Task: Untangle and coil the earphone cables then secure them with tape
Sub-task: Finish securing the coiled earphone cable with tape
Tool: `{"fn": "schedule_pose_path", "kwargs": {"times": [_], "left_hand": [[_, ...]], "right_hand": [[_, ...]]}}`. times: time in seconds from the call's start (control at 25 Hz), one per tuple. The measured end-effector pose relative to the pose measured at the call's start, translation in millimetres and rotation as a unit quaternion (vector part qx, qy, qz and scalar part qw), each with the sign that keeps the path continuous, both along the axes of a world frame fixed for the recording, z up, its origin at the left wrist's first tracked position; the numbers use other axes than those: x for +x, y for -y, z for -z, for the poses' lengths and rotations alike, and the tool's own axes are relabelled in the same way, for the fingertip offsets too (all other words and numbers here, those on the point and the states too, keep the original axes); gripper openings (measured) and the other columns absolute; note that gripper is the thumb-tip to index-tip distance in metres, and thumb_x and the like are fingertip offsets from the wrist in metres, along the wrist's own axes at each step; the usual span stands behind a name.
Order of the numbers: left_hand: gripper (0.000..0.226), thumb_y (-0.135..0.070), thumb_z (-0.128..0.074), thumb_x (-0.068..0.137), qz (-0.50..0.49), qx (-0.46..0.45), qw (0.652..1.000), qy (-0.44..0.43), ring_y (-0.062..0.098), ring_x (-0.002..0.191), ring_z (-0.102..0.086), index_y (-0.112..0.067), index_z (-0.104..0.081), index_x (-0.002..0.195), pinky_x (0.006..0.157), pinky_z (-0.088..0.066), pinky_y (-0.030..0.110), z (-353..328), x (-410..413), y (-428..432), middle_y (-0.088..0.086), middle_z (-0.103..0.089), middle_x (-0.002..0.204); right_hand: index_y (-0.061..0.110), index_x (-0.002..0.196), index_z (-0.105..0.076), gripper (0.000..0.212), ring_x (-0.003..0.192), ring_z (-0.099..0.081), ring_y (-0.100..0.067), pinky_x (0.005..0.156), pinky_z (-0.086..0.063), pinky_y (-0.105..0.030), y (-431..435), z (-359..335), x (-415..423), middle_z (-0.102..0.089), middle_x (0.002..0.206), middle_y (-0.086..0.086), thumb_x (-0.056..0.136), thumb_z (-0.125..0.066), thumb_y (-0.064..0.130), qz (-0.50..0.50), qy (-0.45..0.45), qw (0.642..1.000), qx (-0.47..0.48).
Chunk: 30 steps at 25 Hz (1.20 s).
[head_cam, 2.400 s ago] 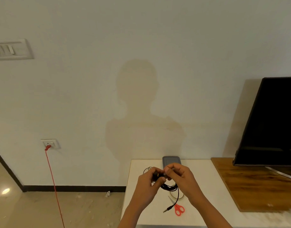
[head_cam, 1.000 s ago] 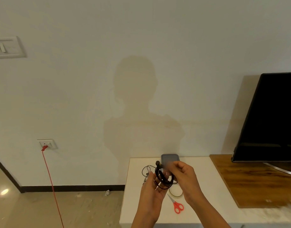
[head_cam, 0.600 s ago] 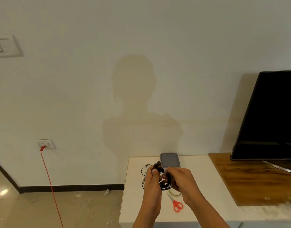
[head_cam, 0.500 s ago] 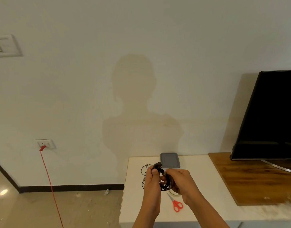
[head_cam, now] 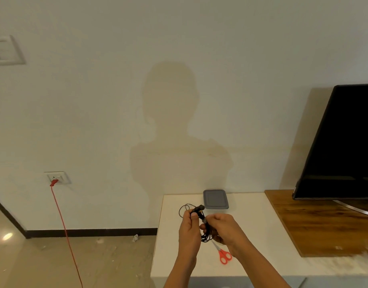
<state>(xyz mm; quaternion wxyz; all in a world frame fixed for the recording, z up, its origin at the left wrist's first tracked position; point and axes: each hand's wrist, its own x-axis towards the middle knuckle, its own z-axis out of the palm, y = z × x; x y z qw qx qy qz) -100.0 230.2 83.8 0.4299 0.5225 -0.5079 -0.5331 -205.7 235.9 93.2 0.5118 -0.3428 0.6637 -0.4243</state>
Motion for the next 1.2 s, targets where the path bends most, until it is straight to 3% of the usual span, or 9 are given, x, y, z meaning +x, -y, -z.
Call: {"fn": "schedule_pose_path", "kwargs": {"times": [0.16,0.28,0.36,0.52,0.68,0.88,0.96,1.04,1.2], "left_hand": [[0.025,-0.023,-0.030,0.105,0.013,-0.013,0.999,0.029,0.010,0.091,-0.057,-0.023,-0.055,0.108,0.063,-0.045,0.016,8.3,6.5,9.0,-0.002,-0.061,0.102],[0.026,-0.024,-0.031,0.105,0.046,-0.010,0.998,0.050,0.011,0.094,-0.054,-0.019,-0.055,0.112,0.074,-0.045,0.021,24.9,13.0,20.6,-0.002,-0.060,0.105],[0.027,-0.020,-0.031,0.104,0.085,0.030,0.995,0.029,0.012,0.087,-0.052,-0.018,-0.057,0.110,0.076,-0.043,0.023,39.9,20.4,32.4,-0.001,-0.058,0.097],[0.031,0.006,-0.030,0.096,0.143,0.166,0.975,-0.045,0.011,0.069,-0.045,0.002,-0.060,0.102,0.068,-0.045,0.021,82.8,44.0,62.5,0.007,-0.051,0.077],[0.033,0.008,-0.034,0.094,0.135,0.231,0.963,0.020,0.014,0.070,-0.052,0.004,-0.063,0.109,0.072,-0.050,0.022,150.5,53.3,83.2,0.010,-0.056,0.076],[0.030,-0.009,-0.061,0.085,0.020,0.222,0.962,0.161,0.013,0.074,-0.064,-0.010,-0.070,0.113,0.076,-0.056,0.025,224.6,50.1,96.6,0.008,-0.073,0.093],[0.029,-0.013,-0.069,0.080,-0.007,0.210,0.961,0.181,0.013,0.075,-0.066,-0.014,-0.071,0.109,0.081,-0.057,0.028,240.1,44.8,101.2,0.007,-0.075,0.091],[0.020,-0.011,-0.074,0.076,-0.043,0.192,0.963,0.182,0.015,0.072,-0.067,-0.015,-0.068,0.094,0.076,-0.058,0.030,250.3,39.5,105.1,0.007,-0.073,0.083],[0.017,-0.014,-0.071,0.083,-0.060,0.139,0.963,0.223,0.010,0.059,-0.055,-0.011,-0.059,0.072,0.053,-0.045,0.016,265.8,29.9,101.0,0.002,-0.063,0.068]], "right_hand": [[0.005,0.095,-0.071,0.027,0.067,-0.061,-0.012,0.066,-0.049,-0.021,5.9,0.5,-9.4,-0.073,0.081,-0.008,0.094,-0.056,0.027,-0.077,0.067,0.994,0.043],[0.004,0.087,-0.072,0.015,0.065,-0.054,-0.012,0.061,-0.044,-0.020,19.2,9.6,-14.3,-0.068,0.079,-0.010,0.091,-0.060,0.012,-0.125,0.051,0.988,0.079],[0.007,0.082,-0.069,0.016,0.063,-0.050,-0.010,0.058,-0.041,-0.018,31.4,26.8,-13.9,-0.062,0.072,-0.006,0.091,-0.057,0.007,-0.131,0.053,0.985,0.103],[0.010,0.079,-0.063,0.016,0.066,-0.054,-0.009,0.055,-0.040,-0.016,50.9,85.4,-6.0,-0.059,0.073,-0.002,0.091,-0.053,0.005,-0.092,0.084,0.973,0.194],[0.007,0.088,-0.066,0.007,0.064,-0.060,-0.012,0.052,-0.044,-0.018,64.3,151.8,6.0,-0.064,0.077,-0.007,0.088,-0.060,0.008,-0.064,0.018,0.967,0.247],[0.012,0.077,-0.062,0.009,0.062,-0.063,-0.013,0.047,-0.044,-0.015,79.4,216.3,14.0,-0.066,0.083,-0.010,0.086,-0.064,0.011,-0.064,-0.119,0.968,0.212],[0.014,0.084,-0.055,0.010,0.069,-0.063,-0.016,0.048,-0.045,-0.014,82.5,236.0,13.9,-0.065,0.089,-0.009,0.085,-0.065,0.011,-0.059,-0.162,0.967,0.188],[0.013,0.088,-0.050,0.018,0.068,-0.060,-0.016,0.053,-0.045,-0.017,85.2,252.1,12.9,-0.063,0.084,-0.007,0.083,-0.067,0.011,-0.063,-0.198,0.966,0.156],[0.017,0.068,-0.055,0.020,0.061,-0.056,-0.007,0.053,-0.040,-0.014,87.3,265.5,7.8,-0.062,0.070,0.003,0.079,-0.072,0.013,-0.065,-0.246,0.960,0.118]]}}
